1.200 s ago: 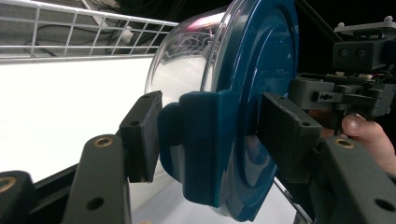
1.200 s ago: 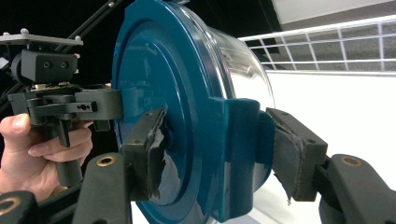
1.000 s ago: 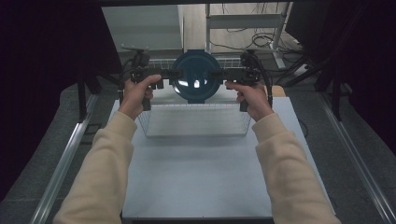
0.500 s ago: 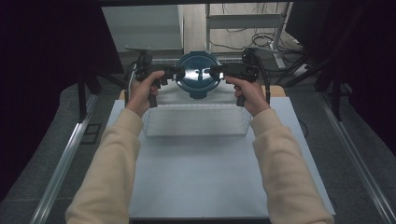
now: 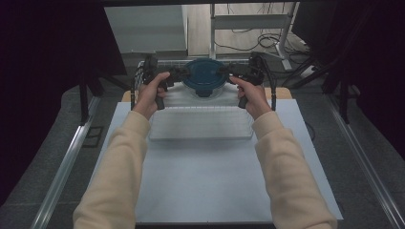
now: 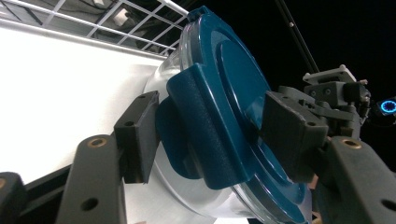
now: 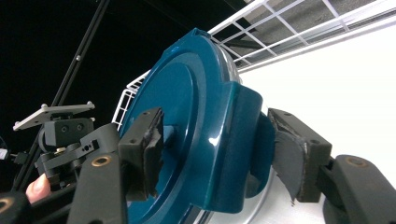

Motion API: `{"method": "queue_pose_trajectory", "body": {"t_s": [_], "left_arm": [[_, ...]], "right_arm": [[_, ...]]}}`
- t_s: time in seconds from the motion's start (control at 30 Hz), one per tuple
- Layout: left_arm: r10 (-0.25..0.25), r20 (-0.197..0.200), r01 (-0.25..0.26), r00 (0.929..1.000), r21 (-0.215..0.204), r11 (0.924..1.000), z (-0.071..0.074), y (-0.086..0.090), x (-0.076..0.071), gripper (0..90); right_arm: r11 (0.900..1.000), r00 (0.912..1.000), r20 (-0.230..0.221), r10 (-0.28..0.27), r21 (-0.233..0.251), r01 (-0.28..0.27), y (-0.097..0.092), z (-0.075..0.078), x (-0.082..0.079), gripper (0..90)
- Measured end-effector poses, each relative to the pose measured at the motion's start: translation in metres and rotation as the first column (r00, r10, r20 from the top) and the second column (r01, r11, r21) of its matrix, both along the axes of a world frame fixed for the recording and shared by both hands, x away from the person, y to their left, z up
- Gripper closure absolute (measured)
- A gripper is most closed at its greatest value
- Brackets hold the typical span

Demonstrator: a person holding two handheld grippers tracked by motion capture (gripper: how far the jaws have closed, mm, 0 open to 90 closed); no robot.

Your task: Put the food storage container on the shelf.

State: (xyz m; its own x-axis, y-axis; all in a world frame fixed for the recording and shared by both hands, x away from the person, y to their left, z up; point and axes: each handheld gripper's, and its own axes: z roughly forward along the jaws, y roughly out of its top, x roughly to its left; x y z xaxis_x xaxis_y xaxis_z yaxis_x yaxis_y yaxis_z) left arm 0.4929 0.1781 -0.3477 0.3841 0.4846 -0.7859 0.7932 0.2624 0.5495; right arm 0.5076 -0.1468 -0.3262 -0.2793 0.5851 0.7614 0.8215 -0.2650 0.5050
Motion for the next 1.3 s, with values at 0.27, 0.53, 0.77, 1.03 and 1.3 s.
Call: {"method": "queue_pose_trajectory", "body": {"t_s": [0.27, 0.53, 0.77, 1.03, 1.3], "left_arm": [[0.061, 0.090, -0.068, 0.9941, 0.082, 0.9943, 0.014, -0.002, -0.018, 21.2], [0.013, 0.226, -0.065, 0.9741, 0.227, 0.9717, 0.022, -0.001, -0.069, 19.7], [-0.054, 0.268, -0.029, 0.9619, 0.296, 0.9548, -0.006, 0.005, -0.128, 18.8], [-0.112, 0.251, 0.009, 0.9614, 0.377, 0.9263, -0.065, 0.008, -0.193, 19.0], [-0.100, 0.204, 0.001, 0.9740, 0.435, 0.9005, -0.118, 0.009, -0.222, 19.7]], "right_arm": [[0.9840, 0.9866, 0.163, 0.002, -0.176, 0.027, 0.004, 0.019, -0.021, 16.3], [0.9731, 0.9426, 0.313, 0.116, -0.226, -0.045, -0.017, 0.032, -0.064, 16.2], [0.9384, 0.8973, 0.397, 0.194, -0.342, -0.052, -0.037, 0.008, -0.118, 17.1], [0.9096, 0.8762, 0.412, 0.250, -0.410, -0.067, -0.065, -0.052, -0.180, 17.4], [0.8902, 0.8955, 0.365, 0.255, -0.450, -0.071, -0.087, -0.112, -0.214, 18.2]]}}
